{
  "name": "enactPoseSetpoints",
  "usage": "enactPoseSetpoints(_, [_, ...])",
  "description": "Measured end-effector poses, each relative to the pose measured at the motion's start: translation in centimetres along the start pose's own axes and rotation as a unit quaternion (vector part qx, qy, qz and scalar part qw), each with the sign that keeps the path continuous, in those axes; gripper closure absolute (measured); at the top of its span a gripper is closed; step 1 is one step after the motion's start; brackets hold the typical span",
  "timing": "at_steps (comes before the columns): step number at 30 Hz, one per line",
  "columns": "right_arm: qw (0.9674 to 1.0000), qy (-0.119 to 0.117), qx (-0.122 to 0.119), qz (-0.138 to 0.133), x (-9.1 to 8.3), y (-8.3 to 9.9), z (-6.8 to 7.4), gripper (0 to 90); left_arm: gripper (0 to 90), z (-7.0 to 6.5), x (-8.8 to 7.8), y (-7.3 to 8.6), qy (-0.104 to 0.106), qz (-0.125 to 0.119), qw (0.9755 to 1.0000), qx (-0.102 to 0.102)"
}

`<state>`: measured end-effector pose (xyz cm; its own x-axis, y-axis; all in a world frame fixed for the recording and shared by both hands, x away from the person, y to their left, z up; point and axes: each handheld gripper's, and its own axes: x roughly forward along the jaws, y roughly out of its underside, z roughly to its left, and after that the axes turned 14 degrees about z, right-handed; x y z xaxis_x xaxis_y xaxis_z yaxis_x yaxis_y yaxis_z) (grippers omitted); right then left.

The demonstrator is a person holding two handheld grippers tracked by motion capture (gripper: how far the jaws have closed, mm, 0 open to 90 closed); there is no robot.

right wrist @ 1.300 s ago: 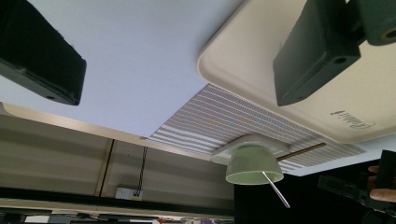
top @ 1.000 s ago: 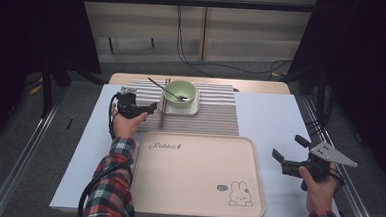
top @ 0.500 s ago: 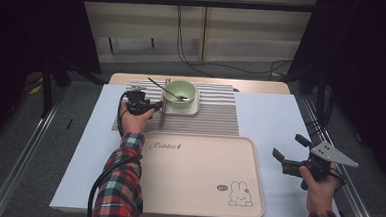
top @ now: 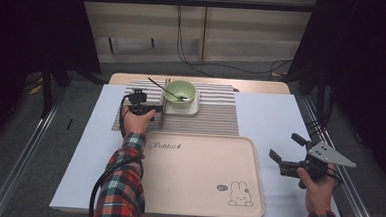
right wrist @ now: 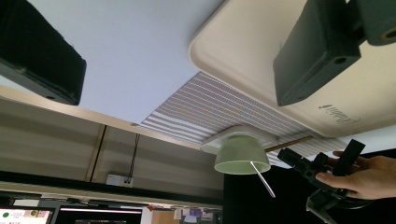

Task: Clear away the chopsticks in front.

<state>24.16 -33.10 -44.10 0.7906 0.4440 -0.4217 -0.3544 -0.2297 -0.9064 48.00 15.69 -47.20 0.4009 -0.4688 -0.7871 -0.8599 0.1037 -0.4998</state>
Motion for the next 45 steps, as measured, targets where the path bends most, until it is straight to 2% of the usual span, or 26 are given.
enactPoseSetpoints(8, [1.0, 0.0, -0.001, 0.001, 0.1, 0.0, 0.0, 1.8, 65.8, -0.1, -0.1, -0.3, 0.017, 0.013, 0.9996, -0.019])
enactPoseSetpoints(12, [1.0, 0.0, -0.001, 0.001, 0.1, 0.0, 0.0, 1.8, 67.9, -0.3, 0.1, -0.4, 0.019, 0.02, 0.9991, -0.031])
enactPoseSetpoints(15, [1.0, 0.001, 0.002, 0.003, 0.1, 0.1, 0.0, 1.9, 69.7, -0.3, 0.1, -0.5, 0.022, 0.022, 0.999, -0.033])
enactPoseSetpoints(16, [1.0, 0.001, 0.001, 0.003, 0.1, 0.1, -0.1, 1.9, 69.9, -0.4, 0.2, -0.5, 0.027, 0.024, 0.9984, -0.043])
enactPoseSetpoints(20, [1.0, 0.003, 0.004, 0.002, 0.1, 0.1, -0.1, 1.9, 72.2, -0.3, 0.2, -0.5, 0.026, 0.028, 0.998, -0.05])
enactPoseSetpoints(22, [1.0, 0.002, 0.004, 0.003, 0.0, 0.0, 0.0, 1.9, 72.4, -0.3, 0.2, -0.6, 0.017, 0.026, 0.9982, -0.052])
enactPoseSetpoints(24, [1.0, 0.004, 0.003, 0.001, 0.0, 0.0, -0.1, 1.9, 71.6, -0.3, 0.2, -0.8, 0.017, 0.023, 0.998, -0.057])
enactPoseSetpoints(28, [1.0, 0.003, 0.005, 0.001, 0.0, 0.0, -0.1, 1.9, 71.0, -0.4, 0.4, -1.5, 0.012, 0.021, 0.9982, -0.055])
enactPoseSetpoints(30, [1.0, 0.005, 0.005, 0.003, 0.0, 0.1, -0.2, 1.9, 71.3, -0.6, 0.5, -1.8, 0.002, 0.023, 0.9984, -0.052])
enactPoseSetpoints(35, [0.9999, 0.004, 0.009, 0.005, 0.0, 0.1, -0.3, 1.9, 71.4, -0.7, 0.8, -2.2, 0.001, 0.024, 0.9983, -0.054])
enactPoseSetpoints(40, [1.0, 0.003, 0.007, 0.0, 0.0, 0.1, -0.3, 1.9, 72.0, -0.9, 0.9, -2.4, -0.013, 0.019, 0.9975, -0.067])
enactPoseSetpoints(45, [1.0, 0.003, 0.009, 0.0, 0.0, 0.1, -0.4, 1.9, 71.7, -0.8, 0.9, -2.5, -0.017, 0.023, 0.9979, -0.058])
